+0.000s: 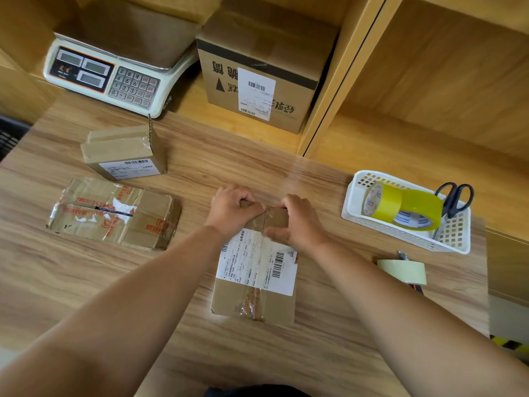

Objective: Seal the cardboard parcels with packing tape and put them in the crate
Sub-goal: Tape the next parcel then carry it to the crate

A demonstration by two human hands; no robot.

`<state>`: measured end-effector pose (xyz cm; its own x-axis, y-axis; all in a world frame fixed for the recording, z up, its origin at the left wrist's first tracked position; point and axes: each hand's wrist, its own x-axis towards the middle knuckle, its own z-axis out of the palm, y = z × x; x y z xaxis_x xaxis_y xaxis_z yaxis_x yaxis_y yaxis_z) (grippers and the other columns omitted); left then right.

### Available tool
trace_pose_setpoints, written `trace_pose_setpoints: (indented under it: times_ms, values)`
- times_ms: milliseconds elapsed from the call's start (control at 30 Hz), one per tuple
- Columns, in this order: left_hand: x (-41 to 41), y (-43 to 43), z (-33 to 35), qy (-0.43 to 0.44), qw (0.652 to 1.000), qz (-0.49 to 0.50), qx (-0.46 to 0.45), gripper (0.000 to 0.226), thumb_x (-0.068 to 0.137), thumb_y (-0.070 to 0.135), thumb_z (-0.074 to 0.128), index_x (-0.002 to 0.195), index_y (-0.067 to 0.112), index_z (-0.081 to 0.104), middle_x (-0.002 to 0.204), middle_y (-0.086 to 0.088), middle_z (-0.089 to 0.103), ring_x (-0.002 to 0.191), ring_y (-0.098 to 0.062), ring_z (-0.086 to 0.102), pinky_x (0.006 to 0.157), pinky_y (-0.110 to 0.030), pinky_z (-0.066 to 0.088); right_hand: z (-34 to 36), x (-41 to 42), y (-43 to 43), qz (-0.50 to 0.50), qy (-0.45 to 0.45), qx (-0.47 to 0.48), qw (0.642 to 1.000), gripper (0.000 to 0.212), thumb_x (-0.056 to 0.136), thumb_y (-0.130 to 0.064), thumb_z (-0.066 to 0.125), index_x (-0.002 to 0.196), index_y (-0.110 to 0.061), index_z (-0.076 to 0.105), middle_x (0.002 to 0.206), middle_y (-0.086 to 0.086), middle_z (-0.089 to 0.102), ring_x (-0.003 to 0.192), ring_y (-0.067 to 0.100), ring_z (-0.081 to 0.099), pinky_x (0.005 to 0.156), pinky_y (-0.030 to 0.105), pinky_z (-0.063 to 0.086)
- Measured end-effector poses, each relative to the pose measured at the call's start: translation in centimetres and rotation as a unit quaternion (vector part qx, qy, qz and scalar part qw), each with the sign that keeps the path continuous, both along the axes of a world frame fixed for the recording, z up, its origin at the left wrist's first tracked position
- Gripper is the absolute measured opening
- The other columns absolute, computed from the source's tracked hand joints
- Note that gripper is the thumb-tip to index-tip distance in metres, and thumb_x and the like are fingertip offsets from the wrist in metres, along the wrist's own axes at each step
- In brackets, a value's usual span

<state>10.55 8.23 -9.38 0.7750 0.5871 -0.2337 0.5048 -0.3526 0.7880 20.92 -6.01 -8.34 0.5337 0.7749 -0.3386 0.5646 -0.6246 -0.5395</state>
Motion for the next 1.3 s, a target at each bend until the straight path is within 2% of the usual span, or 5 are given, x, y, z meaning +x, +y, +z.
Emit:
trace_pose_setpoints:
  times_ms: [167,633,967,1100,1300]
  values:
    - [0.0,0.1,-0.3,-0.004,1.000,0.002,0.022,0.039,0.090,0.035,0.061,0.057,0.019,0.046,0.070,0.007,0.048,0.084,-0.016,0.041,0.085,-0.035,0.034,1.0,-0.5,-0.1,0.087,-0.068,-0.100,0.989,0.098,0.057,-0.075,0.068,0.128,-0.016,0.036,0.127,-0.001,0.039,0.115,0.020,0.035,0.095,0.037,0.032]
    - [0.0,-0.1,0.0,0.056,0.998,0.028,0.031,0.036,0.092,0.047,0.052,0.069,0.020,0.055,0.082,0.008,0.051,0.096,-0.020,0.047,0.084,-0.037,0.040,-0.2,-1.7,2.1,-0.207,0.033,0.045,0.977,0.034,0.098,-0.040,0.044,0.075,-0.016,0.042,0.090,0.005,0.050,0.092,0.024,0.045,0.068,0.031,0.033]
    - [-1.0,-2.1,4.3,0.110,0.936,0.169,-0.287,0.068,0.088,0.047,0.060,0.140,0.012,0.035,0.136,-0.016,0.049,0.082,-0.018,0.051,0.058,-0.023,0.040,3.1,-2.5,-0.2,-0.413,0.445,0.044,0.793,0.058,0.091,-0.053,0.053,0.129,-0.012,0.039,0.115,0.014,0.060,0.087,0.029,0.066,0.066,0.039,0.057]
    - [-2.3,-3.2,6.1,0.078,0.940,0.127,-0.308,0.097,0.055,0.046,0.086,0.135,0.024,0.036,0.112,-0.011,0.060,0.093,-0.026,0.064,0.077,-0.041,0.056,4.6,-3.6,-2.0,-0.352,0.364,0.099,0.857,0.059,0.080,-0.043,0.072,0.126,-0.021,0.042,0.116,0.009,0.057,0.094,0.025,0.063,0.074,0.038,0.057]
    - [-3.8,-6.1,8.7,-0.055,0.976,0.122,-0.174,0.047,0.066,0.036,0.083,0.102,0.035,0.052,0.109,-0.003,0.058,0.092,-0.018,0.063,0.070,-0.035,0.057,6.6,-5.5,-4.2,-0.320,0.081,0.214,0.919,0.055,0.072,-0.037,0.081,0.113,-0.017,0.050,0.117,0.001,0.048,0.107,0.012,0.048,0.084,0.022,0.037]
